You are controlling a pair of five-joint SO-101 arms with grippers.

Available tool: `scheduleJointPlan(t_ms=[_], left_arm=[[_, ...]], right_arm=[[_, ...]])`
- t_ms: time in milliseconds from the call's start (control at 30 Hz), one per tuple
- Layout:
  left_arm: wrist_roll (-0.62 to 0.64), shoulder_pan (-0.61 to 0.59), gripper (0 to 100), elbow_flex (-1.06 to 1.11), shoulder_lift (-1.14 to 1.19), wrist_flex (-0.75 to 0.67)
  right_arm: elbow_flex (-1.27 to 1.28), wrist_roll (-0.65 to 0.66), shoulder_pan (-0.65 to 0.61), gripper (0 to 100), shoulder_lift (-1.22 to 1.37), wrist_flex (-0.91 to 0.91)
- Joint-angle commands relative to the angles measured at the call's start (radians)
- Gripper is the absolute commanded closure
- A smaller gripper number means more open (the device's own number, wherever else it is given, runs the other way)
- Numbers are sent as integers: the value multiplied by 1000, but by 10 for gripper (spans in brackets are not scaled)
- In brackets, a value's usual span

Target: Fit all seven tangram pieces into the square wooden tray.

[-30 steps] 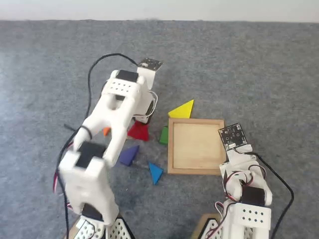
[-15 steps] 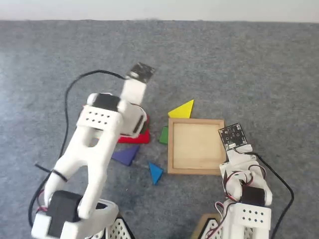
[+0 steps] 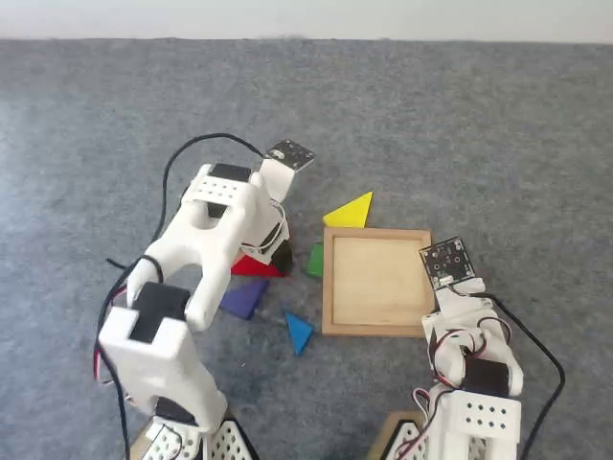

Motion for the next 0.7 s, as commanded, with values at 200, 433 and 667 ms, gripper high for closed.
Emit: scheduleJointPlan(t_ms=[200, 433, 667], left_arm=[[-6, 89, 948, -76, 68, 149], [21, 215, 991, -91, 29, 207], [21, 252, 991, -76, -216, 322]], right_arm=[[17, -3, 1, 959, -10, -19], [17, -3, 1, 959, -10, -19], [17, -3, 1, 959, -10, -19]])
